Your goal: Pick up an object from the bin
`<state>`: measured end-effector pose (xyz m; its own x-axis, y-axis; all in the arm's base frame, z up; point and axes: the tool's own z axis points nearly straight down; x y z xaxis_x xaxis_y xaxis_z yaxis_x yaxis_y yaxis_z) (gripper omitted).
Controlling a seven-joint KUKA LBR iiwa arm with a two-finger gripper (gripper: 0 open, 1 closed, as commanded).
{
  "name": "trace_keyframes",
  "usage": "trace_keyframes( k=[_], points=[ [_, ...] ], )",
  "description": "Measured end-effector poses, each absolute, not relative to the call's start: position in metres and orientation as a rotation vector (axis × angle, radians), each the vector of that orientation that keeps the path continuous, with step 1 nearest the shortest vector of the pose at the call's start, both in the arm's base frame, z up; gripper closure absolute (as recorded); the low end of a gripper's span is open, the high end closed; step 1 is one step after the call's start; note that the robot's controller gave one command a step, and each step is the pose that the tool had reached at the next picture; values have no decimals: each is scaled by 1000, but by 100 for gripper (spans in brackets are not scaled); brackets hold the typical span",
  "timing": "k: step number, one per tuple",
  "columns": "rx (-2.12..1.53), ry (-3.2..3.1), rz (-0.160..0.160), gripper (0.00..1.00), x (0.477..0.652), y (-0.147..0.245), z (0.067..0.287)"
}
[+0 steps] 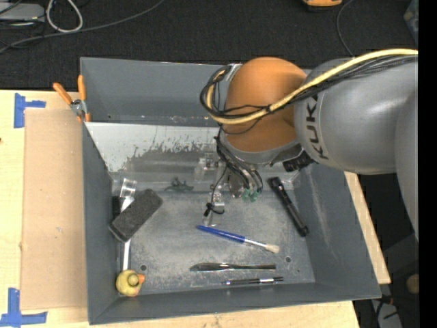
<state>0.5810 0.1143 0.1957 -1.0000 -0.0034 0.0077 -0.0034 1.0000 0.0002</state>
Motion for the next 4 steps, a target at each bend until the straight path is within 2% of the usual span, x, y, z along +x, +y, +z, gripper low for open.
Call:
trace_keyframes(
  k=[1, 2, 3, 4],
  points=[
    [1, -3140, -1, 0, 583, 114, 199],
    [-94, -3140, -2, 0, 562, 64, 119],
    [-18, -3145, -4, 0, 558, 47, 120],
    [-206, -3123, 3, 0, 546, 21, 100]
  ],
)
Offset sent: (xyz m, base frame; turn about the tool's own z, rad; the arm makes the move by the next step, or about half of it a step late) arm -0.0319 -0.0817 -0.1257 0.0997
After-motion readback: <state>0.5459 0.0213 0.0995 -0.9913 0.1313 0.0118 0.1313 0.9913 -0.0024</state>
